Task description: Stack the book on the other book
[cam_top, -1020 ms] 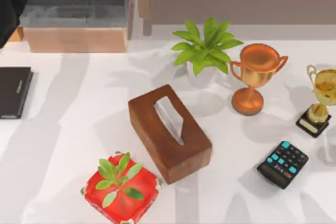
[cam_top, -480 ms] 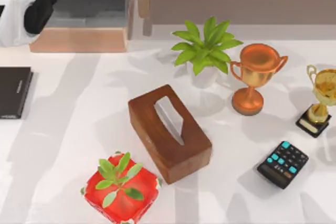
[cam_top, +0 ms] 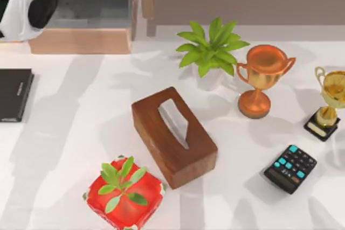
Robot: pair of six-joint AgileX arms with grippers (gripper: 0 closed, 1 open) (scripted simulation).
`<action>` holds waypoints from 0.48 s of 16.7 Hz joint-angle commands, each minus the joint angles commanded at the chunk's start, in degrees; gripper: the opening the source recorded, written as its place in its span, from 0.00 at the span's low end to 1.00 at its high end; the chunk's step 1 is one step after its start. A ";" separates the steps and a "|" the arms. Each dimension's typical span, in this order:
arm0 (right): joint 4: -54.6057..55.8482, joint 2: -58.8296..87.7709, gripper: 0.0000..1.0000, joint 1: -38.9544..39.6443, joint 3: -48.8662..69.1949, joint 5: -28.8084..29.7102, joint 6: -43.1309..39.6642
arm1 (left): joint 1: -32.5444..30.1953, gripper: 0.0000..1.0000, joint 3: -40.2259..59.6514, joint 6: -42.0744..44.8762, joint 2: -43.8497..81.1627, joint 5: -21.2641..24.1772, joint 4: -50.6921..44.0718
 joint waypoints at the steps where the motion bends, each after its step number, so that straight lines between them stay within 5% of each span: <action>1: 0.00 0.00 1.00 0.00 0.00 0.00 0.00 | 0.10 1.00 1.44 0.00 1.03 0.12 -0.42; 8: 0.00 0.00 1.00 0.00 0.00 0.00 0.00 | 0.41 1.00 5.29 -0.02 3.70 0.46 -1.61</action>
